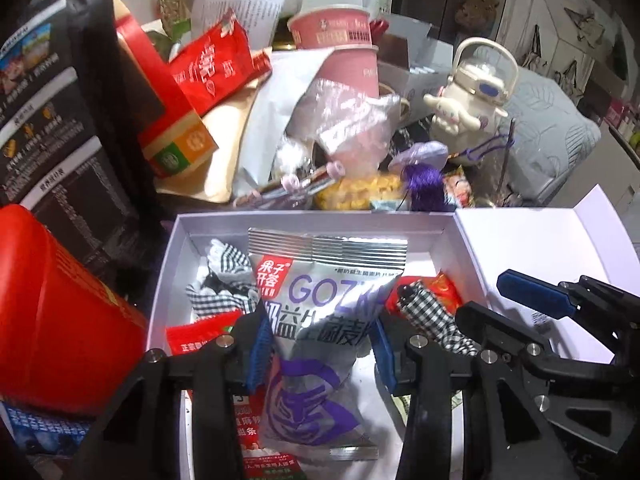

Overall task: Organize soft objects
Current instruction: 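Open the left tool dropping the GOZI bag into the box while the right tool releases the scrunchie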

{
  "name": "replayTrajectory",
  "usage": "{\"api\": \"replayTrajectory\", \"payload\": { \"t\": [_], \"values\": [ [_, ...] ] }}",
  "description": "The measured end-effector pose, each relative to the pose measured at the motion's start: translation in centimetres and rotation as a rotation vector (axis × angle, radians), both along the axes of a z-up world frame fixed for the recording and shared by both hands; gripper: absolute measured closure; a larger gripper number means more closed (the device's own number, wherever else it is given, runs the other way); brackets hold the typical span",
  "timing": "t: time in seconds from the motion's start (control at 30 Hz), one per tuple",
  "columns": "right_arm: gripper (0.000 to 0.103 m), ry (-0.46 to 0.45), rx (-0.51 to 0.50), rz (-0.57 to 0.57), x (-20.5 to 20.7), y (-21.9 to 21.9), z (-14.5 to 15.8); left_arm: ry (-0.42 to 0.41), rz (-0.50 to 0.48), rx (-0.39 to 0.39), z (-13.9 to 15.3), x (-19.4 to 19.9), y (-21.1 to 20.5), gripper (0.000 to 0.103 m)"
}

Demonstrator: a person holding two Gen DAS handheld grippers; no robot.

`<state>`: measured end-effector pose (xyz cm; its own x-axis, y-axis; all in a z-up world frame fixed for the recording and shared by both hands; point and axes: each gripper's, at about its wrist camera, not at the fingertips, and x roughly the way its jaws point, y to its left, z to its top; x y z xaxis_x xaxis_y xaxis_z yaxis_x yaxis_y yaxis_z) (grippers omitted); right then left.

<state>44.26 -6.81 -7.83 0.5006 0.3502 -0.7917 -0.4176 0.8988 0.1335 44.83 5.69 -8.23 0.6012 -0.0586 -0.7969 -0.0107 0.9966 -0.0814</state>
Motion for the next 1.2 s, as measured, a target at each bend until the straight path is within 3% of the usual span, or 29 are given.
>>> {"api": "replayTrajectory", "payload": {
  "t": [0.4, 0.6, 0.97, 1.0, 1.07, 1.1, 1.2],
  "values": [
    [0.045, -0.084, 0.026, -0.025, -1.4, -1.2, 3.2, -0.065, -0.022, -0.033, 2.5, -1.6, 0.0, 0.06],
    [0.038, -0.128, 0.026, -0.027, -2.3, -1.8, 4.7, -0.076, -0.013, -0.018, 3.1, -1.7, 0.0, 0.051],
    [0.038, -0.182, 0.06, -0.058, -4.0, -3.3, 6.9, -0.126, -0.01, 0.002, 5.0, -3.3, -0.6, 0.05],
    [0.036, -0.182, 0.062, -0.069, -4.4, -3.5, 7.0, -0.127, -0.016, -0.002, 5.1, -3.4, -0.7, 0.048],
    [0.036, -0.182, 0.065, -0.086, -5.5, -4.0, 7.0, -0.136, -0.027, 0.0, 5.2, -3.9, -1.0, 0.034],
    [0.036, -0.18, 0.066, -0.092, -5.9, -4.3, 6.9, -0.144, -0.03, 0.007, 5.2, -4.1, -1.2, 0.021],
    [0.036, -0.161, 0.051, -0.103, -7.4, -4.8, 6.6, -0.168, -0.019, 0.031, 5.3, -5.1, -1.5, 0.016]
  ]
}}
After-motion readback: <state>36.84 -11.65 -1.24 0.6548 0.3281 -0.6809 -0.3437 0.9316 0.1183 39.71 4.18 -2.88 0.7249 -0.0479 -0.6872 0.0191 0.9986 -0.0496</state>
